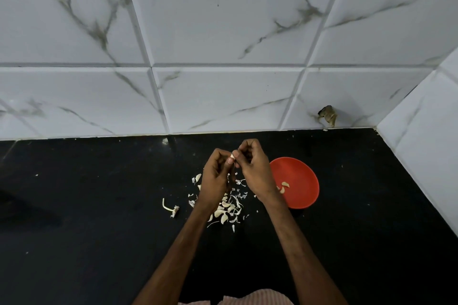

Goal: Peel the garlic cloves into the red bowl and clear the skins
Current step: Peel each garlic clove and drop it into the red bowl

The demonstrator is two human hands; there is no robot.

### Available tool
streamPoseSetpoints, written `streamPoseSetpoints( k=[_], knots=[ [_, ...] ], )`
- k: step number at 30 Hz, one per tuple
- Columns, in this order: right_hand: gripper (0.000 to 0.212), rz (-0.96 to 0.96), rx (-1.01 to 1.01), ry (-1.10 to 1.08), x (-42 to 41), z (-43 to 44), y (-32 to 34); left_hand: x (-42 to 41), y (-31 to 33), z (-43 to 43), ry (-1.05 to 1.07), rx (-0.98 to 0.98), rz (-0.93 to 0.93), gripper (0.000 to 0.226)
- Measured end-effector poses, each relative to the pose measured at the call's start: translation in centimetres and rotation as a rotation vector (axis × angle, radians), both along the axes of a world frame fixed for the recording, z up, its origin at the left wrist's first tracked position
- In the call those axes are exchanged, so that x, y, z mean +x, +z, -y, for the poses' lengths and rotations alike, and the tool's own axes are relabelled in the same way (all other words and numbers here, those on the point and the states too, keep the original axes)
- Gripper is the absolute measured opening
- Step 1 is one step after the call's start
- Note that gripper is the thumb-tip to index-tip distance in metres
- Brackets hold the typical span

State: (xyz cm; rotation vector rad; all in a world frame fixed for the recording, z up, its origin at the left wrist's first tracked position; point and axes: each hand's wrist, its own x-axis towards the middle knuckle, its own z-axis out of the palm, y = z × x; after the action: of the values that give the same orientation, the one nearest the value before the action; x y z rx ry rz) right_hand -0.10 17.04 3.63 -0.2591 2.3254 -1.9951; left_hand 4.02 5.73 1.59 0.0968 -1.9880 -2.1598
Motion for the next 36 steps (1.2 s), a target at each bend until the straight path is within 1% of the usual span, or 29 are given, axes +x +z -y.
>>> streamPoseSetpoints(
  k=[4, 8, 10, 13, 17, 20, 24, 28, 30, 33, 36],
  knots=[
    [0.02, -0.016, 0.107, 0.021, -0.3, 0.1, 0.2, -0.2, -0.1, 0.0, -0.003, -0.05, -0.037, 0.008],
    [0.01, 0.053, 0.135, 0.023, -0.4, 0.5, -0.1, 0.0, -0.5, 0.1, 0.01, -0.076, -0.026, 0.006],
    [0.012, 0.079, 0.1, 0.004, -0.4, 0.6, -0.1, 0.0, -0.5, 0.3, 0.017, -0.068, -0.039, 0.007],
    [0.019, 0.105, -0.035, -0.015, -0.3, 0.8, 0.3, -0.2, 0.1, 0.6, 0.017, 0.006, -0.06, 0.007],
    [0.023, 0.033, -0.064, -0.104, -0.2, 1.2, 0.7, -0.5, 0.5, 0.3, 0.028, 0.111, -0.047, 0.006],
    [0.028, -0.032, -0.025, -0.125, -0.1, 1.2, 0.8, -0.4, 0.3, 0.4, 0.019, 0.105, -0.047, 0.006],
    [0.034, -0.049, -0.006, -0.127, -0.1, 1.1, 1.0, -0.3, 0.0, 0.5, -0.009, 0.102, -0.042, 0.007],
    [0.031, 0.015, -0.091, -0.103, -0.2, 0.9, 0.7, -0.2, -0.1, 0.9, -0.038, 0.066, -0.038, 0.009],
    [0.03, 0.042, -0.1, -0.098, -0.1, 1.0, 0.4, -0.1, -0.2, 1.0, -0.04, 0.047, -0.029, 0.01],
    [0.029, 0.04, -0.064, -0.11, 0.1, 1.3, 0.2, -0.1, -0.2, 0.7, -0.007, 0.013, -0.032, 0.012],
    [0.026, -0.005, -0.064, -0.109, 0.2, 1.2, 0.3, -0.1, -0.1, 0.8, 0.002, 0.043, -0.028, 0.01]
  ],
)
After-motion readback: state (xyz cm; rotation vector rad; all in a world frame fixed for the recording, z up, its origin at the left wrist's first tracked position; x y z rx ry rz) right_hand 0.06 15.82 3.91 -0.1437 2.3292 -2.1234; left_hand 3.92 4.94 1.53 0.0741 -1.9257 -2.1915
